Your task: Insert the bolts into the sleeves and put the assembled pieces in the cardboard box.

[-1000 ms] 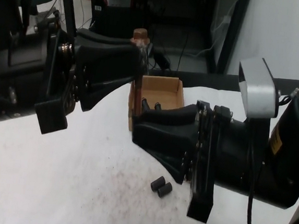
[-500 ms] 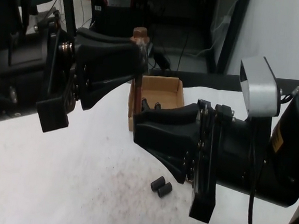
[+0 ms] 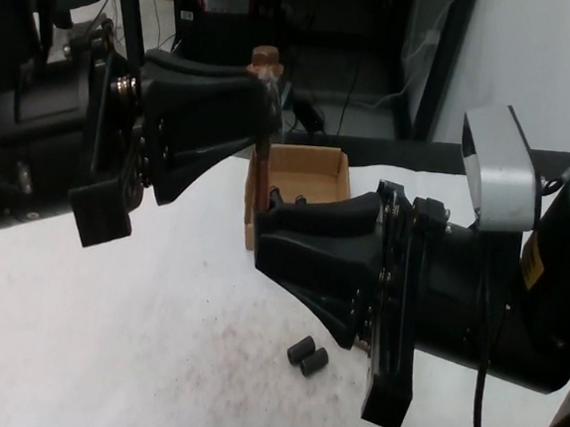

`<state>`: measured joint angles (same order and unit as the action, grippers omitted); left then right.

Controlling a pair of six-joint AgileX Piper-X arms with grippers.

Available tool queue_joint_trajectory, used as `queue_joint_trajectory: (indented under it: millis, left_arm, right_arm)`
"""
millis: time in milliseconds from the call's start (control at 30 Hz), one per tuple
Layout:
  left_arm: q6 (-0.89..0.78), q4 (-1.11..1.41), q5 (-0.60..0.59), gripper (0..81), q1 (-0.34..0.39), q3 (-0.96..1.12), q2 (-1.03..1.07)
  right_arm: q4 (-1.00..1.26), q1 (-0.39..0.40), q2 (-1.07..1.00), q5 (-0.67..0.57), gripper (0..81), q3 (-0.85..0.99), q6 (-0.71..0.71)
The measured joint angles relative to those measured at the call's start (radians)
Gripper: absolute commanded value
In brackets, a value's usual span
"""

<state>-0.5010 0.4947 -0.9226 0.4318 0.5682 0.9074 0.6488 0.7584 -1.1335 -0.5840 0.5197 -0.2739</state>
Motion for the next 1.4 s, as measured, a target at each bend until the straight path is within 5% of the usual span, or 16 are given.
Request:
queue_joint_trajectory:
  millis: [733,900,1100,1400]
  left_arm:
    - [0.147,-0.170,-0.045,0.5,0.000,0.004,0.003]
    - [0.289,-0.343,-0.060,16.7,0.000,0.007,0.005]
    - [0.327,-0.394,-0.067,49.4,0.000,0.009,-0.001]
    - [0.260,-0.393,-0.064,52.5,0.000,0.009,-0.001]
  right_arm:
    - [0.001,0.000,-0.008,-0.015,0.8,0.000,-0.003]
    - [-0.030,0.000,-0.019,-0.021,0.8,-0.006,-0.003]
    - [-0.026,0.000,-0.019,-0.022,0.8,-0.006,-0.001]
    - [-0.013,0.000,-0.017,-0.028,0.8,-0.006,0.003]
